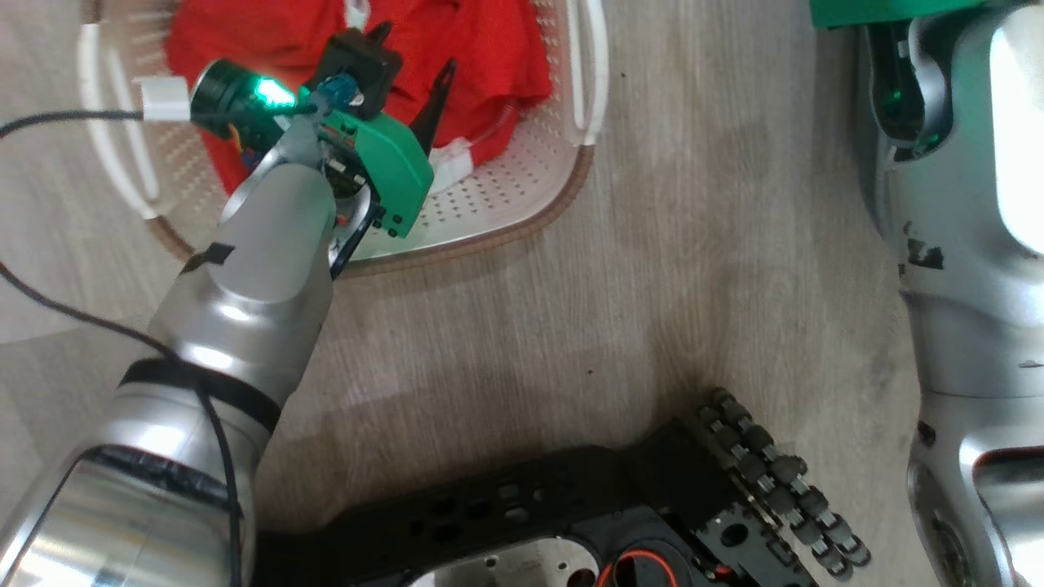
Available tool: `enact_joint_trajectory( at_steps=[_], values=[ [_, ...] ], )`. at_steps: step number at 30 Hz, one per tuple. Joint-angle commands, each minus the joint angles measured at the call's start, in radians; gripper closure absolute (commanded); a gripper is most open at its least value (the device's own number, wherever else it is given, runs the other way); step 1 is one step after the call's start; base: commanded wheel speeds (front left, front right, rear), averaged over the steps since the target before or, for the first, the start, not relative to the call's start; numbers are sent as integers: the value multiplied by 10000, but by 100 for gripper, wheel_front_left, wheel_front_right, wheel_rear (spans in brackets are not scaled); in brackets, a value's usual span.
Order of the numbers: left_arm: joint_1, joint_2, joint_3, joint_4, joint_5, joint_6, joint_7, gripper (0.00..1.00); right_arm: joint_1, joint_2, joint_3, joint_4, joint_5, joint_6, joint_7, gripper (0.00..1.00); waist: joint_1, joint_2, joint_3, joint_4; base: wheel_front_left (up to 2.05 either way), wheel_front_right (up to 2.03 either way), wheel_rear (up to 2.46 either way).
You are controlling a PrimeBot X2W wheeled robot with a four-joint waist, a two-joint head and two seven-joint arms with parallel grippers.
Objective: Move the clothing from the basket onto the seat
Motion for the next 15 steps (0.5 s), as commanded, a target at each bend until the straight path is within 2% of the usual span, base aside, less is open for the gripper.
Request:
enact_joint_trajectory(
  at_steps=[1,15],
  values=[
    [20,155,-52,-33,24,-70,-95,0,48,179,149,-398,133,-2,-63,0,0,0,205,-231,0,0,0],
    [-741,364,-1514,1363,296,-86,-95,0,298,179,569,-955,674,-2,-63,0,0,0,252,-707,0,0,0]
  ],
)
